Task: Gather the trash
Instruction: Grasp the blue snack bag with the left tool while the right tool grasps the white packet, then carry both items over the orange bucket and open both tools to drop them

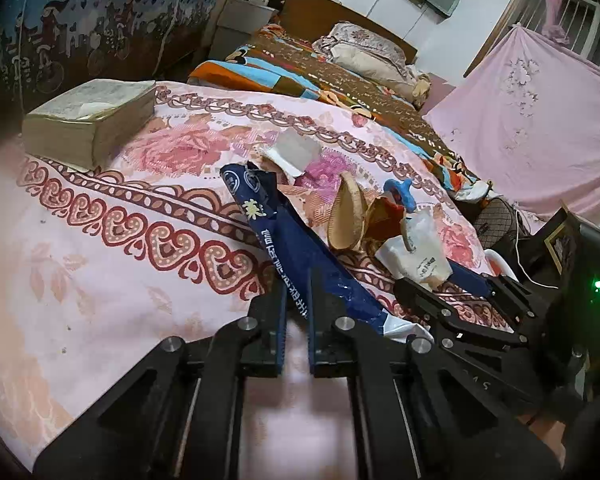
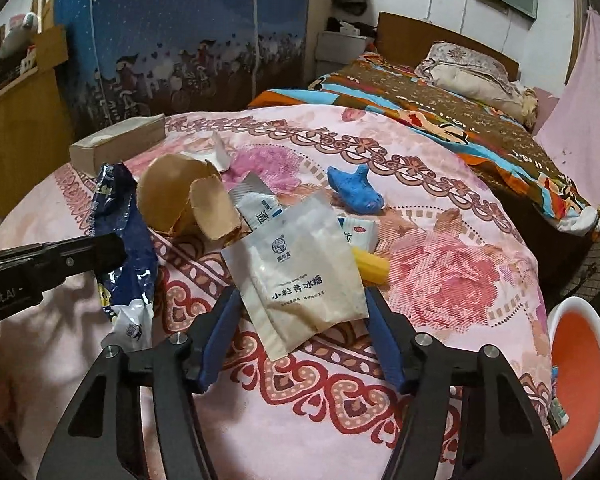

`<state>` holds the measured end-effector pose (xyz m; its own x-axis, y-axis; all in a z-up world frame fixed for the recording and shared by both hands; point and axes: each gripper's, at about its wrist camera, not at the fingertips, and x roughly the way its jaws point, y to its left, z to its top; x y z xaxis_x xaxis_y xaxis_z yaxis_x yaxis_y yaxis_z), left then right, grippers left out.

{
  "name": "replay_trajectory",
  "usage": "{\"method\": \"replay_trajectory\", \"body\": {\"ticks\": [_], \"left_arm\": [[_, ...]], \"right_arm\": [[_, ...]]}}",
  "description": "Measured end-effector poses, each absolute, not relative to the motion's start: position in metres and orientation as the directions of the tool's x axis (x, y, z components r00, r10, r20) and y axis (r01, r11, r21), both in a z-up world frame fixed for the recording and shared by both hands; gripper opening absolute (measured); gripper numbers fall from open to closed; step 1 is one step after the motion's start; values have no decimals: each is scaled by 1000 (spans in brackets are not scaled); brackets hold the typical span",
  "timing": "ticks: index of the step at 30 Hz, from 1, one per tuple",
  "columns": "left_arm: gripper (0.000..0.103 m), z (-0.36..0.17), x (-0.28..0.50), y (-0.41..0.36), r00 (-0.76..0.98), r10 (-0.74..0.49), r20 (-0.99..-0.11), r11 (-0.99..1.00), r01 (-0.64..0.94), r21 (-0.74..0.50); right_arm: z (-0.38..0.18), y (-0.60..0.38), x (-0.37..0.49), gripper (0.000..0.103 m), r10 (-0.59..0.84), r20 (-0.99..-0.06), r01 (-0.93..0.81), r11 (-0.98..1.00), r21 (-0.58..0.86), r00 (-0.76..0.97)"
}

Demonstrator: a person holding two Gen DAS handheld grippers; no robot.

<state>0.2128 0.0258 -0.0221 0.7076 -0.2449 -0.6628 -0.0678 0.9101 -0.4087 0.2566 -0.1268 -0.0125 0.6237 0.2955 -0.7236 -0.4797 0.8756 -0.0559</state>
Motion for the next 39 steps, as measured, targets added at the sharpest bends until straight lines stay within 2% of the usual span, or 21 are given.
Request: {"method": "replay_trajectory", "body": {"ticks": [6,9,14,17,20,23,26,30,36,39], "left_arm": [[0,-17,203,25,741,-246,-625,913,-39,-405],[0,-12,198,22,763,-242,-599,919,-18,-394],[0,-6,191,18,787,-228,-573,931,3,-366],[0,-6,191,15,785,-222,-578,938,9,-348],[0,-7,193,14,775,-214,-595,941,1,-338],[0,-11,196,15,763,-215,-609,939,-10,-344],[0,-11,193,15,765,-215,-606,938,-11,-347],[0,-5,185,10,793,-202,-575,945,2,-328],[0,6,171,4,840,-175,-514,959,27,-283],[0,13,167,-1,864,-168,-475,963,41,-265]], "right_arm": [[-9,-133,254,45,316,-706,-471,882,-29,634],[-10,-135,256,41,324,-710,-474,880,-16,626],[-11,-134,255,41,318,-715,-480,877,-29,623],[-14,-132,256,52,339,-731,-505,863,-8,592],[-15,-128,255,52,333,-735,-511,859,-21,591],[-16,-128,255,50,335,-735,-508,861,-15,589],[-17,-127,255,39,327,-734,-501,865,-20,596],[-15,-130,252,31,328,-714,-496,868,-30,619],[-4,-138,240,30,357,-653,-493,869,-29,668],[6,-148,230,30,375,-587,-475,880,-19,718]]}}
